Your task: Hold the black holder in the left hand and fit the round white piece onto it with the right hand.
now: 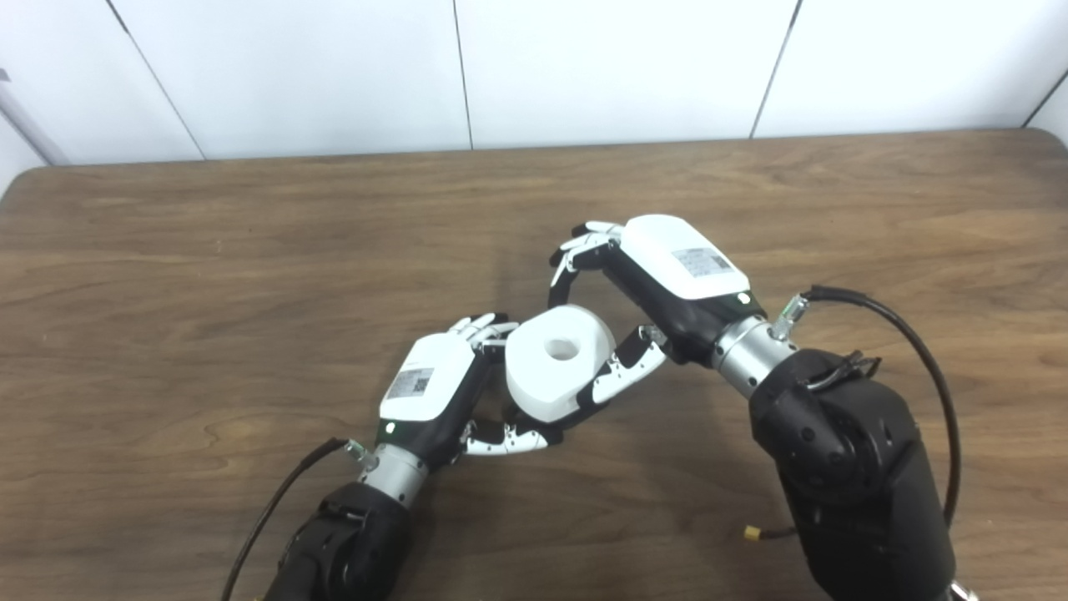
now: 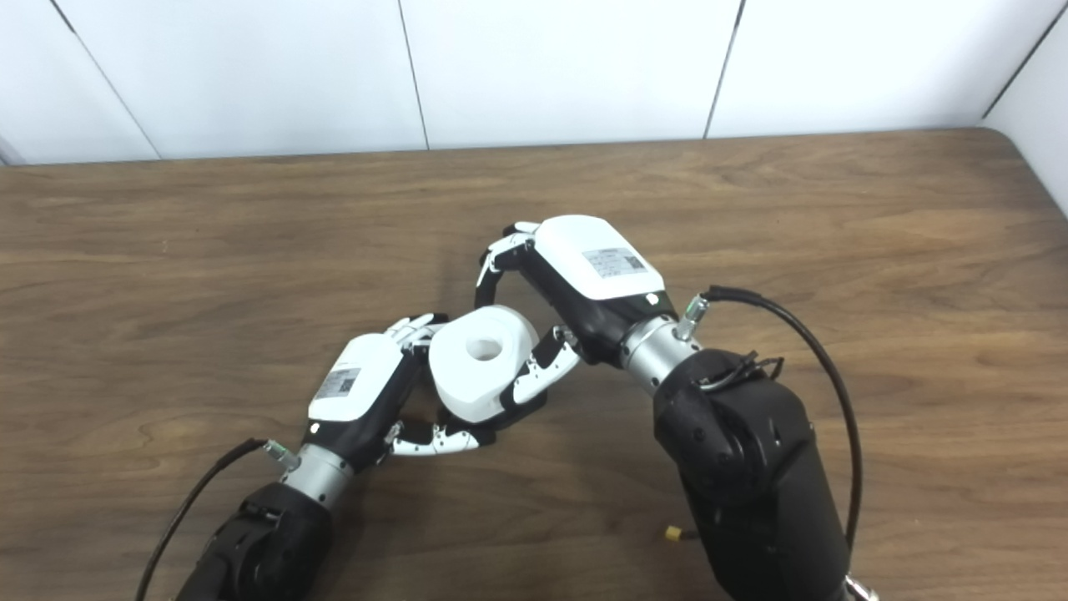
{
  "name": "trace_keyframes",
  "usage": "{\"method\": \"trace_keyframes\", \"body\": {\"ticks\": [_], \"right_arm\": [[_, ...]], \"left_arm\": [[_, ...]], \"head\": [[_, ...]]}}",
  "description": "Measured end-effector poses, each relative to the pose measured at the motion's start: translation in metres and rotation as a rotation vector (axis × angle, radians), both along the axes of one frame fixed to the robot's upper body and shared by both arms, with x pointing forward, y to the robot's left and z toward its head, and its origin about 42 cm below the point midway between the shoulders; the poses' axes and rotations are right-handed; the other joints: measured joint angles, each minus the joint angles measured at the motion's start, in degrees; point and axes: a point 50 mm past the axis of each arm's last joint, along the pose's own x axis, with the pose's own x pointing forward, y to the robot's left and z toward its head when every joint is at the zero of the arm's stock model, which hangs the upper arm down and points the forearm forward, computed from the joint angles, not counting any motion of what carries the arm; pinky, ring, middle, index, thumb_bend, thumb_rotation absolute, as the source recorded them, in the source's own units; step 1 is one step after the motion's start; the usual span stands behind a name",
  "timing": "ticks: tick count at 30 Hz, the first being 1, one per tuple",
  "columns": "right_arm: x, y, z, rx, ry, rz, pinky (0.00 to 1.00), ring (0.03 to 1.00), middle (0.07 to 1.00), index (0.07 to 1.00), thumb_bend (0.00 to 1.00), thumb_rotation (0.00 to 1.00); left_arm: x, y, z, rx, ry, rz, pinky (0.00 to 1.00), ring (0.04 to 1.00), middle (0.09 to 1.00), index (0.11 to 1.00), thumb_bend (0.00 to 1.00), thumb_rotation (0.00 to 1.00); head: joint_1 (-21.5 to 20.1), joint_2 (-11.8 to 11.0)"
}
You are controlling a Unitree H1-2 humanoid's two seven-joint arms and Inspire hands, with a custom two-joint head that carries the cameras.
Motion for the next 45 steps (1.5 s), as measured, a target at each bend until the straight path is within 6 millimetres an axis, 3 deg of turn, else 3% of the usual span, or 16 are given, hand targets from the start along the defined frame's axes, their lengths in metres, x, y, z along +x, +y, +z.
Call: {"method": "trace_keyframes", "body": {"ticks": [45], "right_arm": [[-0.005,-0.008,-0.009,-0.043,0.015,0.002,0.77,0.882,0.783,0.483,0.52,0.13]], "left_arm": [[0.000,-0.001,0.001,-0.002,0.001,-0.002,0.90,0.910,0.829,0.485,0.52,0.05]], "head": [[-1.58,0.26]]}}
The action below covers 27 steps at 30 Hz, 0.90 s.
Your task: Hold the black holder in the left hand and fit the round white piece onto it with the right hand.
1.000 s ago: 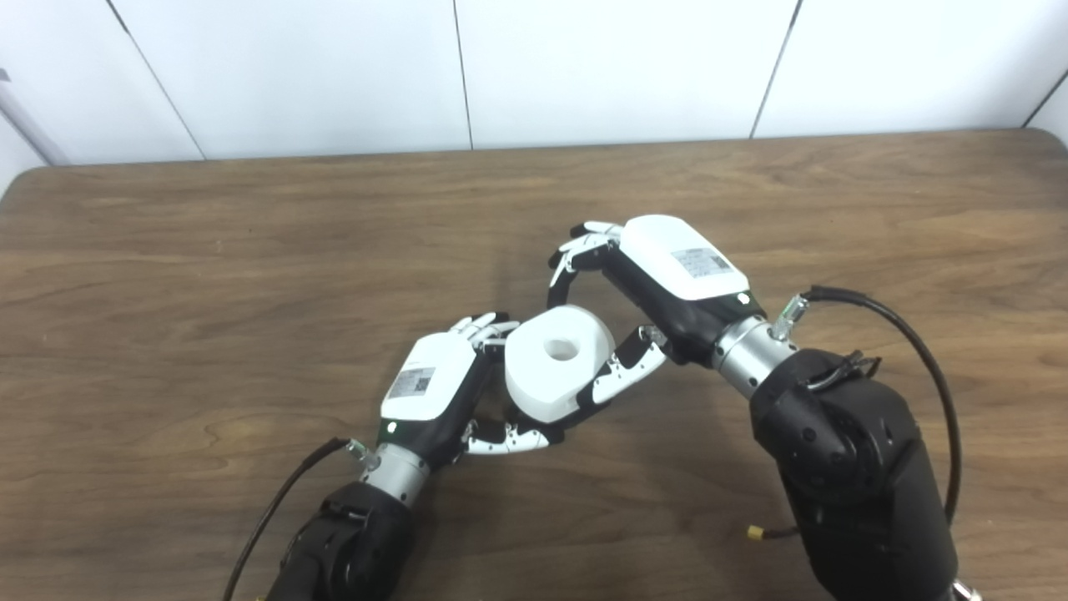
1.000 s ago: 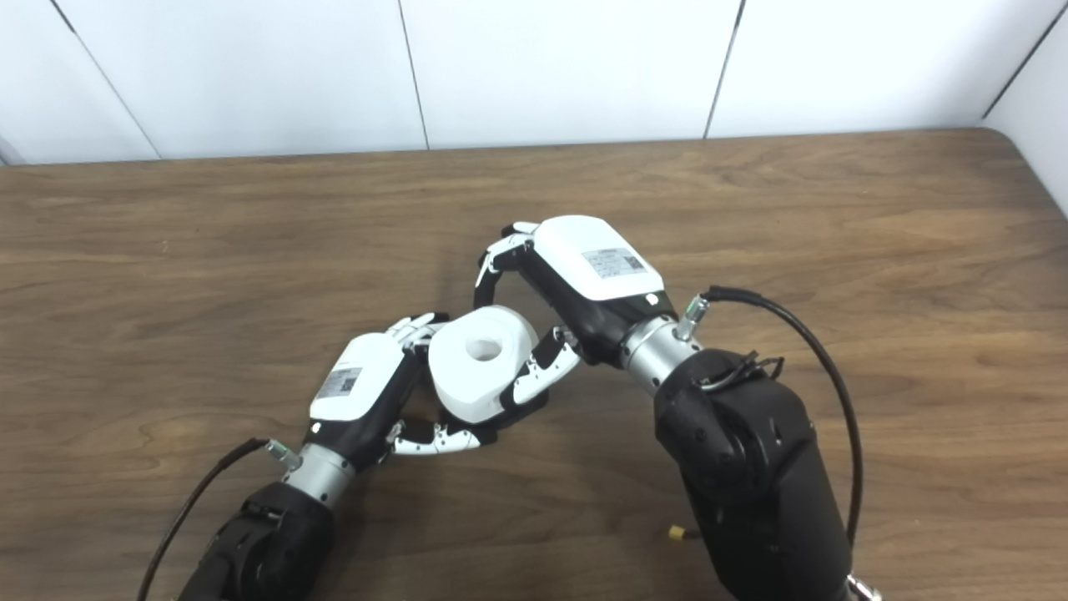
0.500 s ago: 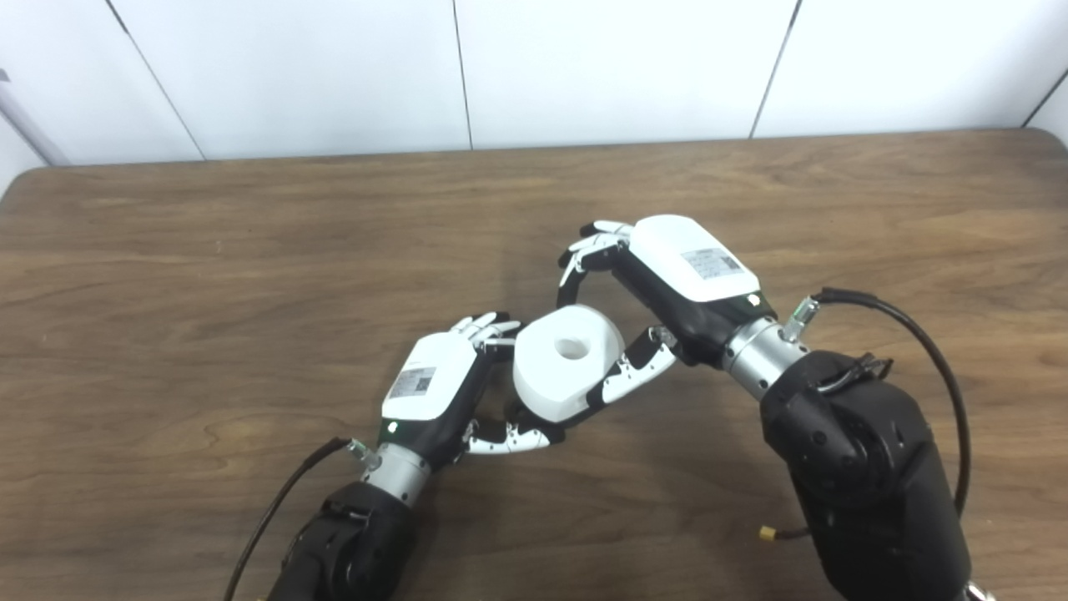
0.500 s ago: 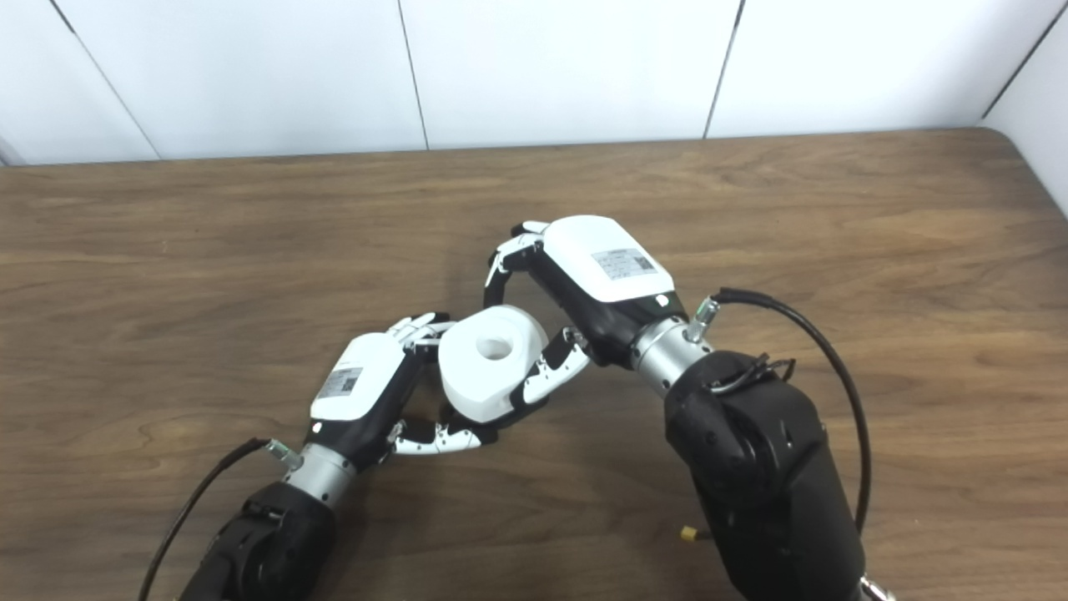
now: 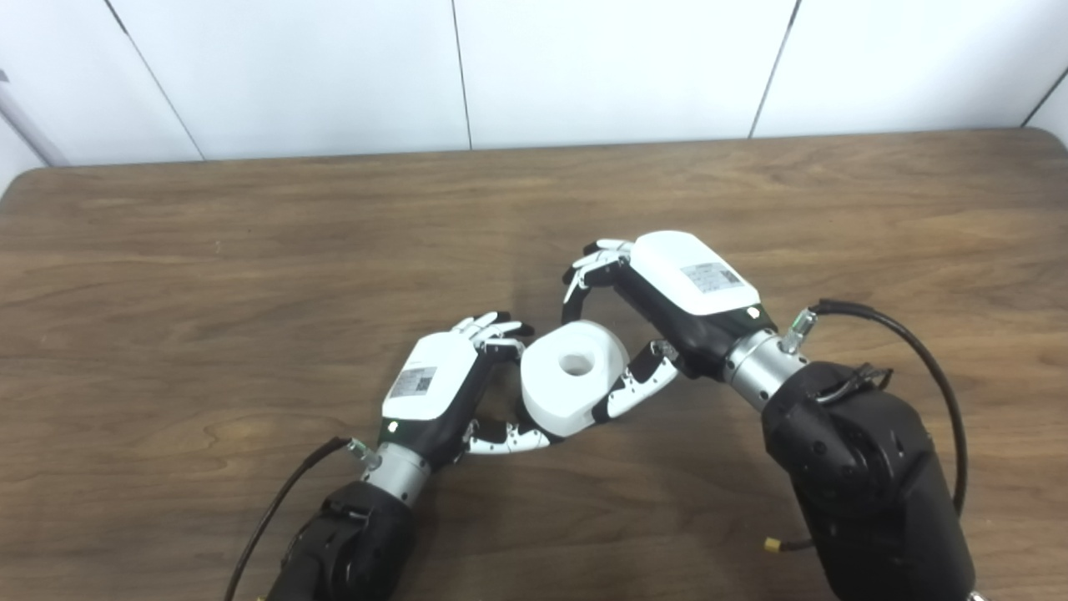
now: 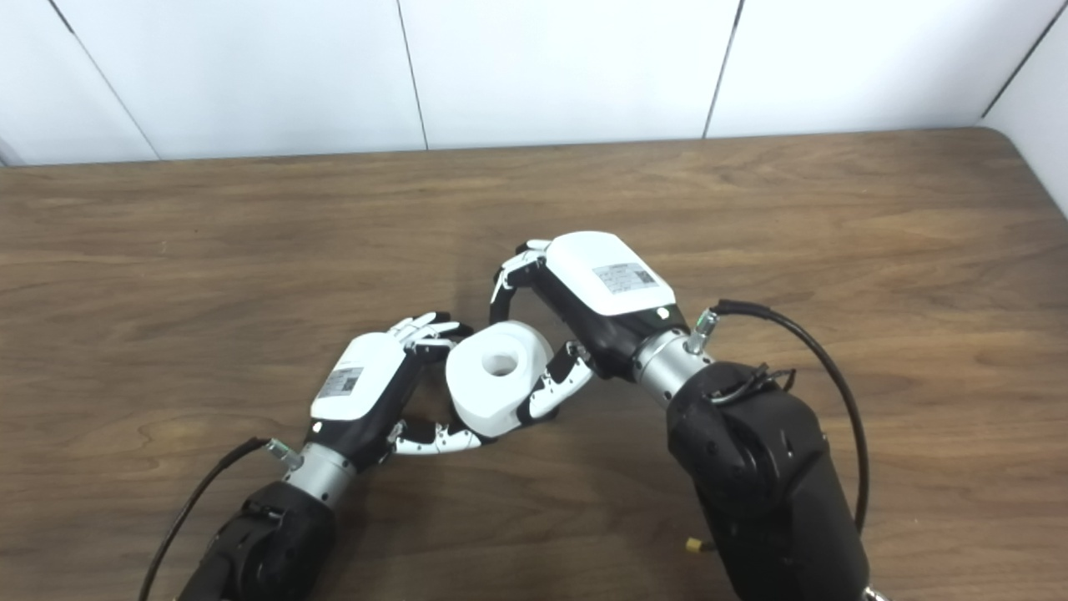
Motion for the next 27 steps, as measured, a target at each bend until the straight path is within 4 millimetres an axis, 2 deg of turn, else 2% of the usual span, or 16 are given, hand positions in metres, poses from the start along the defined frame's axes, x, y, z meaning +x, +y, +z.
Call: {"method": "trace_keyframes", "body": {"ticks": [16,17,19,27], "right_arm": [[0.0013,-0.0003,-0.0024,-0.002,-0.013,-0.003,0.78,0.886,0.794,0.492,0.52,0.15],[0.0013,-0.0007,-0.0023,-0.003,-0.014,-0.003,0.78,0.886,0.796,0.549,0.70,0.21],[0.0013,-0.0019,-0.0022,-0.007,-0.014,-0.002,0.78,0.891,0.802,0.609,0.86,0.29],[0.0014,-0.0084,-0.0052,-0.041,0.030,0.011,0.80,0.909,0.832,0.669,0.96,0.37]], "left_arm": [[0.0003,-0.0007,0.0003,0.001,-0.002,0.001,0.90,0.907,0.830,0.485,0.52,0.05],[0.0002,-0.0008,0.0003,0.001,-0.002,0.001,0.90,0.908,0.830,0.485,0.52,0.05],[0.0003,-0.0011,0.0003,0.000,-0.001,0.001,0.90,0.908,0.831,0.485,0.52,0.05],[0.0003,-0.0014,0.0003,0.003,-0.003,0.002,0.90,0.908,0.833,0.485,0.52,0.05]], "head": [[0.09,0.09],[0.09,0.09],[0.09,0.17],[0.09,0.26]]}}
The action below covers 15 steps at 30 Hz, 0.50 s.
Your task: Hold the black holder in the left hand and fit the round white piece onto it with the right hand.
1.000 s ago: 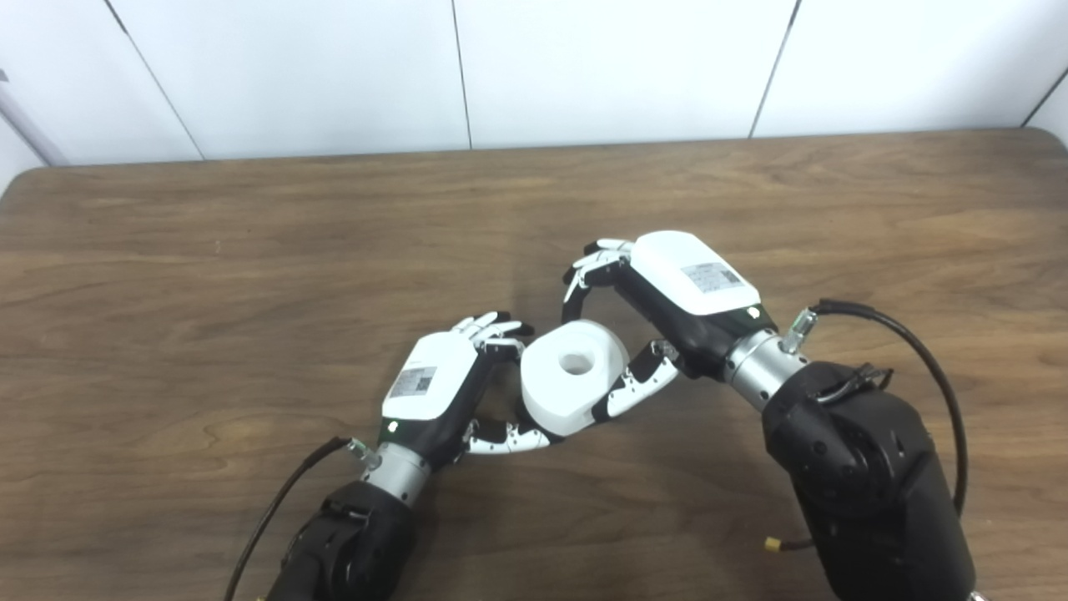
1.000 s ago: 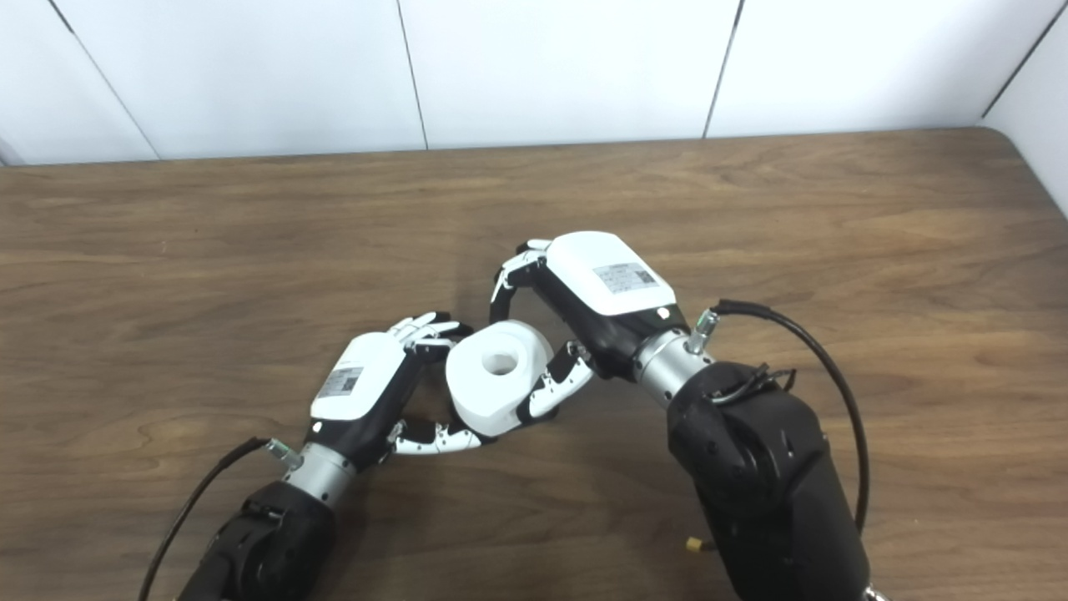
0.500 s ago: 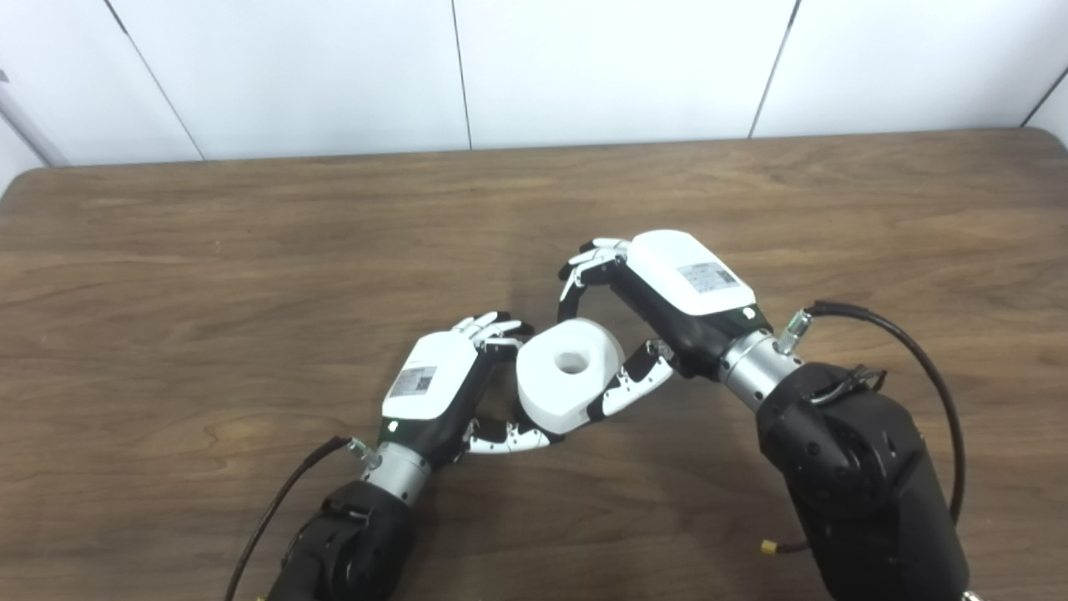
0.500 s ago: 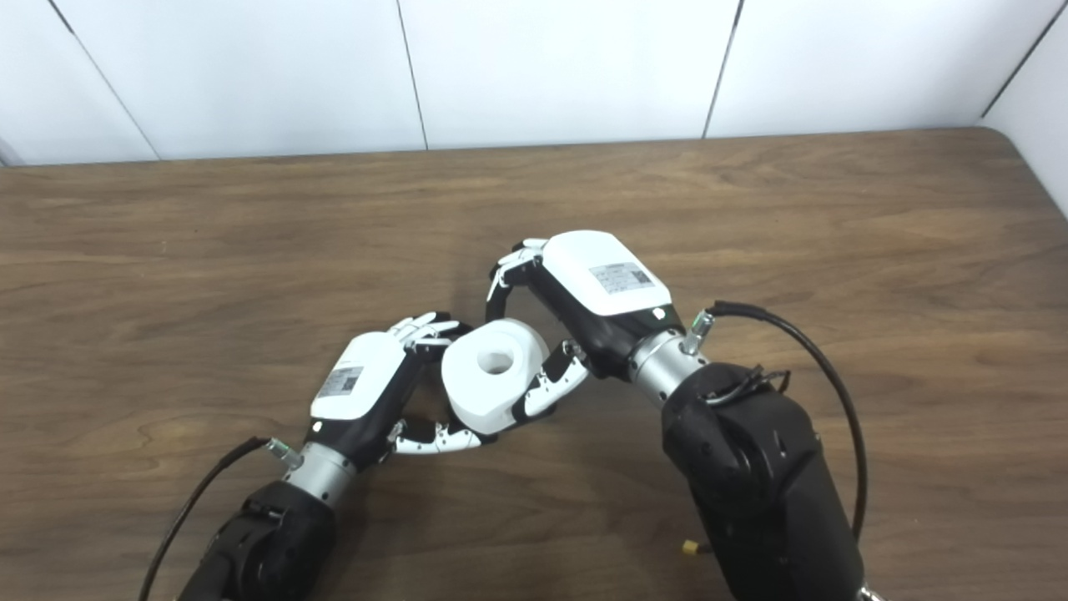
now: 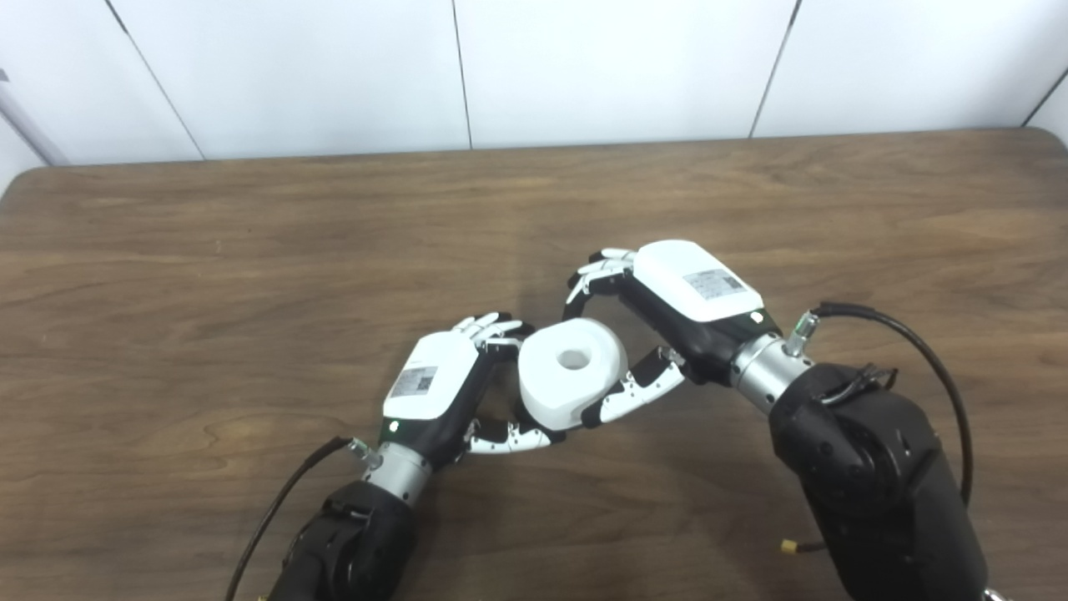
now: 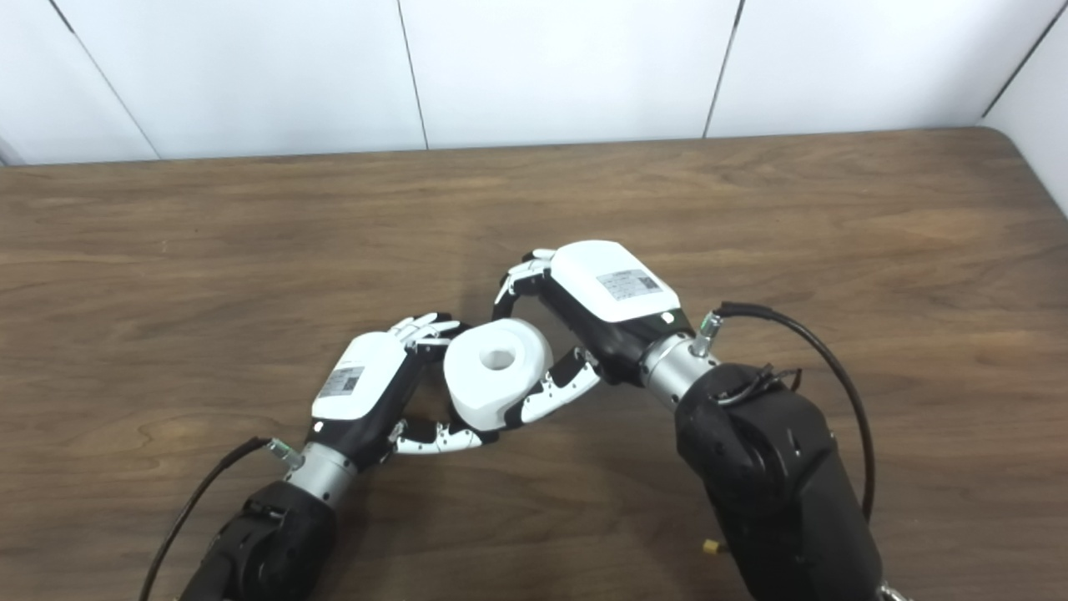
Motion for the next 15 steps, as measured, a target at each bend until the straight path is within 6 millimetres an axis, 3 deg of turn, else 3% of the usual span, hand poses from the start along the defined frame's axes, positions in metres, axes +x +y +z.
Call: {"method": "trace_keyframes", "body": {"ticks": [6,15], "right_arm": [[-0.0011,0.0006,0.0033,-0.019,0.010,0.012,0.85,0.933,0.869,0.739,1.00,0.44],[-0.0001,0.0010,0.0089,-0.050,0.030,0.021,0.90,0.975,0.931,0.835,1.00,0.45]], "left_arm": [[0.0003,-0.0005,0.0001,0.001,-0.002,0.000,0.90,0.904,0.827,0.485,0.52,0.05],[0.0021,-0.0011,0.0008,0.012,-0.010,-0.002,0.86,0.889,0.815,0.493,0.52,0.07]], "head": [[0.00,0.18],[-0.09,0.35]]}}
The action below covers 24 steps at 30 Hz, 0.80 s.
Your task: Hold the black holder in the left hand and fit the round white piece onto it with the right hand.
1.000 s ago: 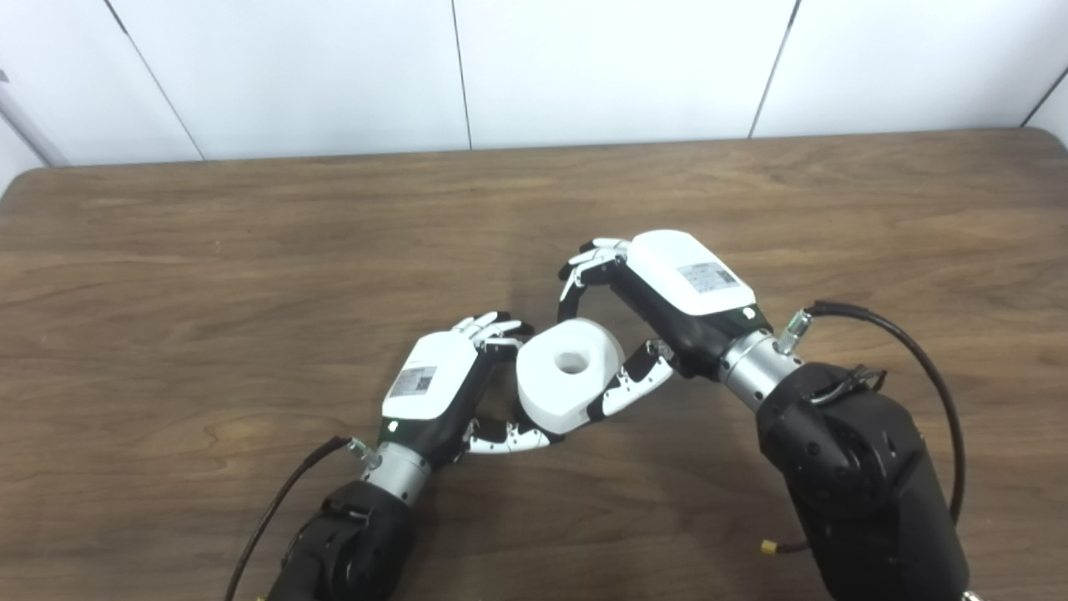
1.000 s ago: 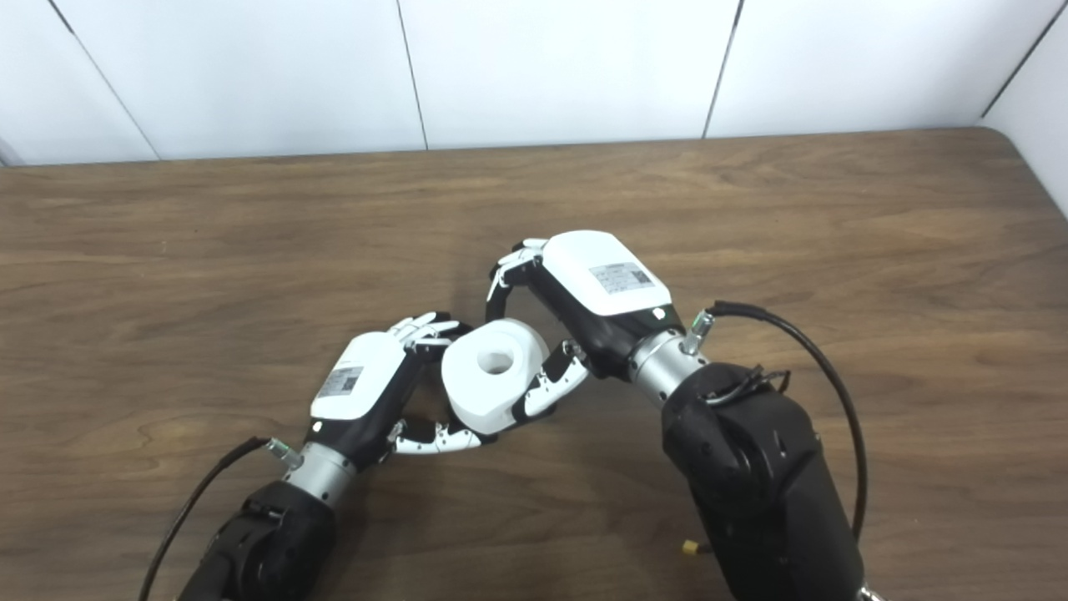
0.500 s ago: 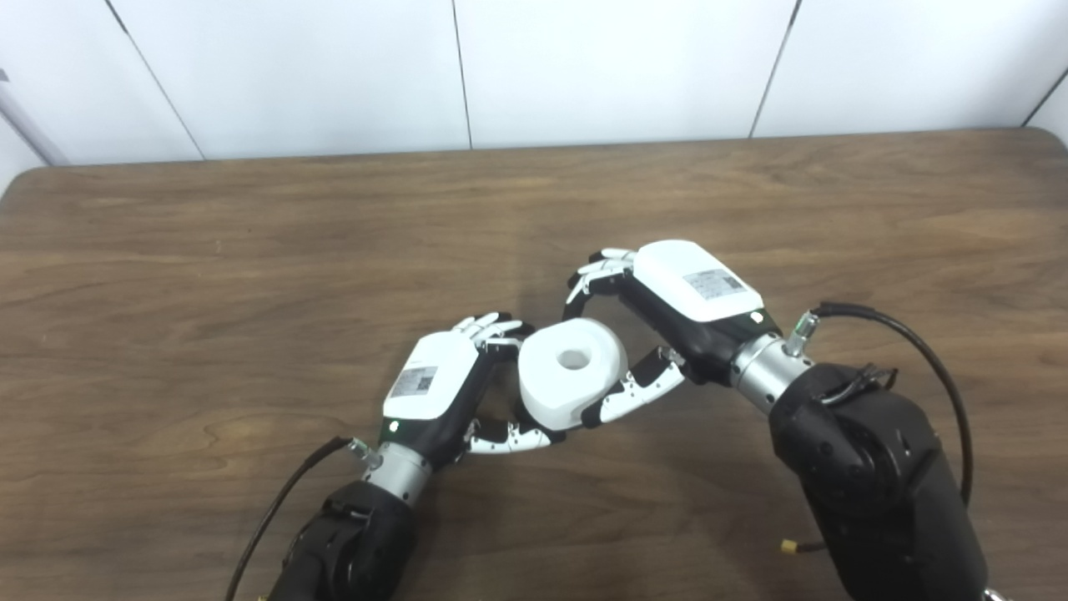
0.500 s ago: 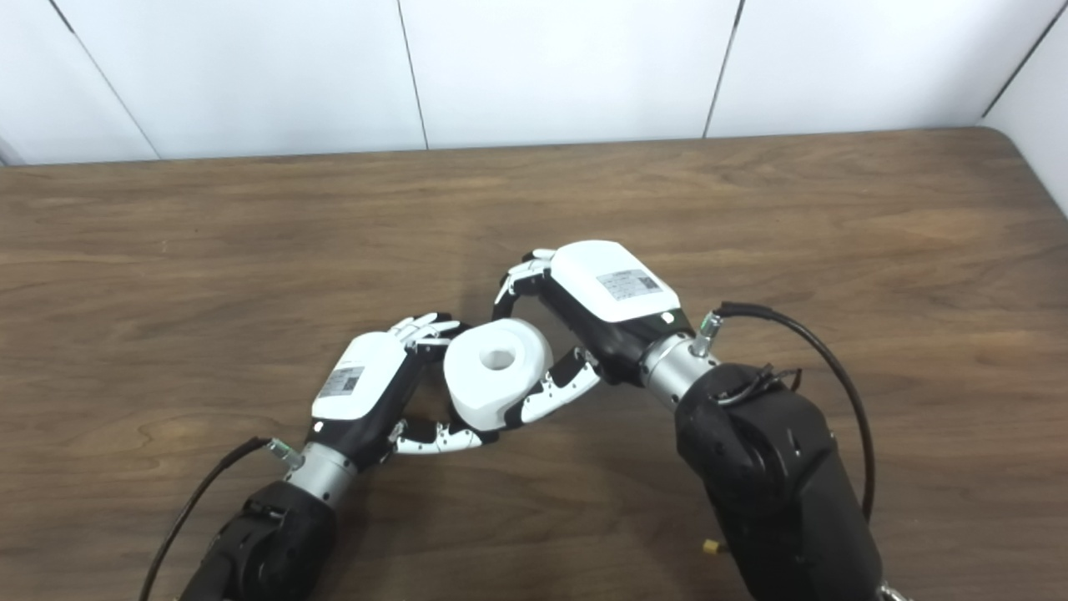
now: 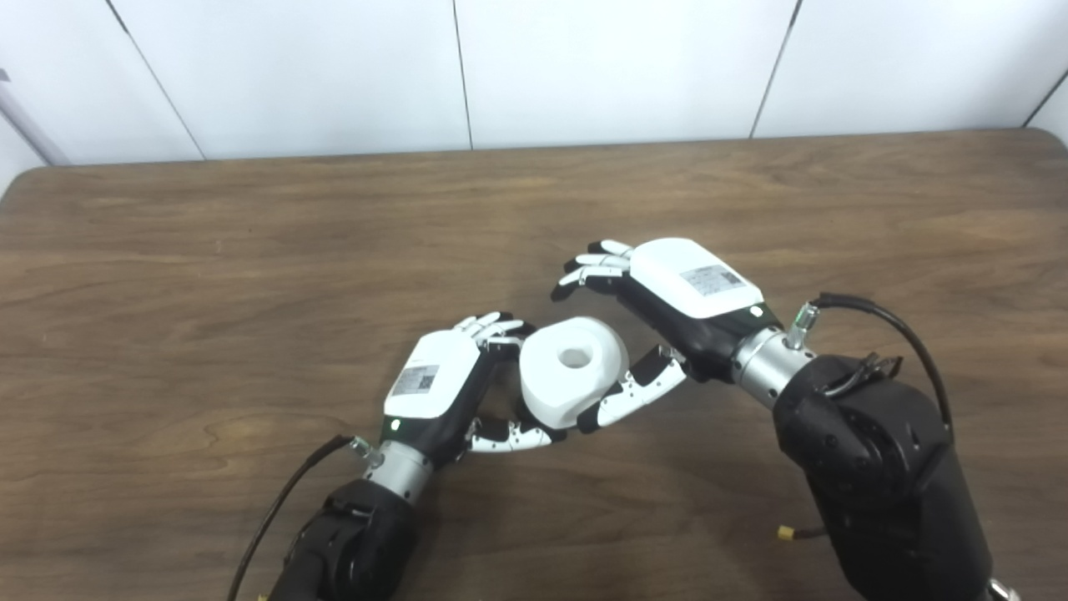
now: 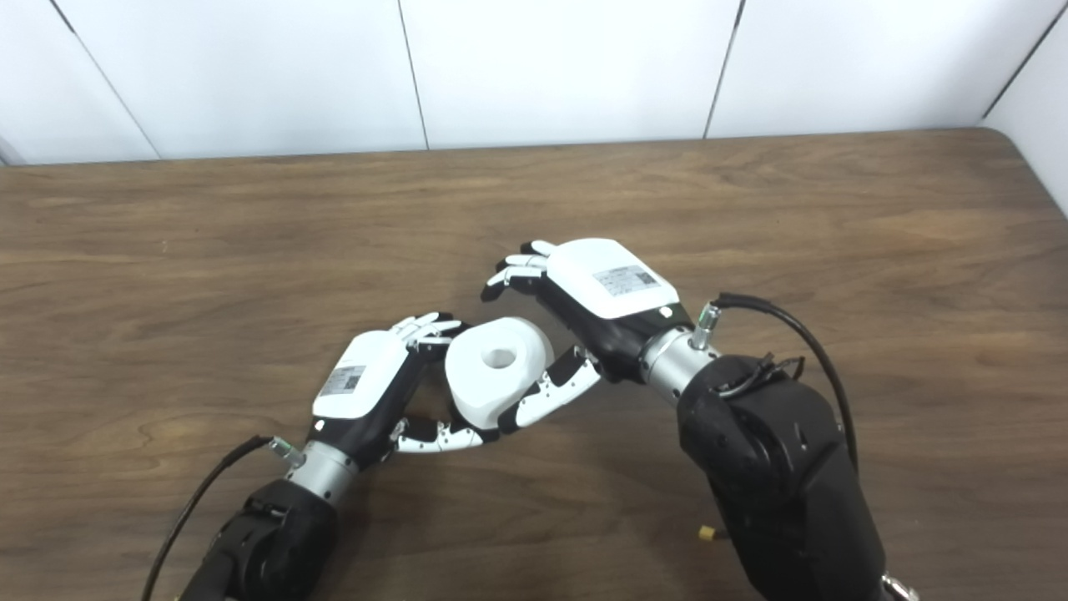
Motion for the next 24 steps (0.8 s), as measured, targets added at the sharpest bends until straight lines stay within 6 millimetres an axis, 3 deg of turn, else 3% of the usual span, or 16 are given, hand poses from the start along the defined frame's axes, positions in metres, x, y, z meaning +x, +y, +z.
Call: {"method": "trace_keyframes", "body": {"ticks": [1,2,5,14,19,24], "right_arm": [[0.000,0.000,0.000,0.000,0.002,-0.001,0.91,0.979,0.937,0.849,1.00,0.46],[0.000,0.000,0.001,-0.002,0.003,-0.001,0.91,0.982,0.942,0.858,1.00,0.47],[0.002,0.000,0.002,-0.007,0.003,0.001,0.91,0.994,0.955,0.887,1.00,0.47],[0.003,-0.005,0.012,-0.017,0.010,0.000,0.96,1.000,0.960,0.940,1.00,0.47],[0.003,-0.010,0.015,-0.034,0.006,-0.002,0.96,1.000,0.961,0.943,1.00,0.48],[0.004,-0.014,0.015,-0.036,0.035,0.004,0.98,1.000,0.972,0.948,1.00,0.47]], "left_arm": [[0.000,0.000,0.000,0.002,-0.003,0.000,0.86,0.887,0.814,0.562,0.70,0.12],[0.002,0.000,0.001,0.005,-0.006,0.000,0.86,0.886,0.813,0.604,0.81,0.15],[0.003,-0.001,0.002,0.008,-0.010,-0.004,0.87,0.880,0.810,0.678,0.91,0.22],[0.005,-0.001,0.003,0.035,0.004,-0.028,0.92,0.906,0.849,0.831,1.00,0.35],[0.005,-0.001,0.004,0.041,0.032,-0.031,0.95,0.929,0.869,0.850,1.00,0.31],[0.004,0.000,0.010,0.044,0.075,-0.034,0.96,0.954,0.902,0.900,1.00,0.34]], "head": [[0.00,0.00],[0.00,-0.09],[-0.09,-0.26],[0.09,-0.61],[0.09,-0.35],[0.26,-0.35]]}}
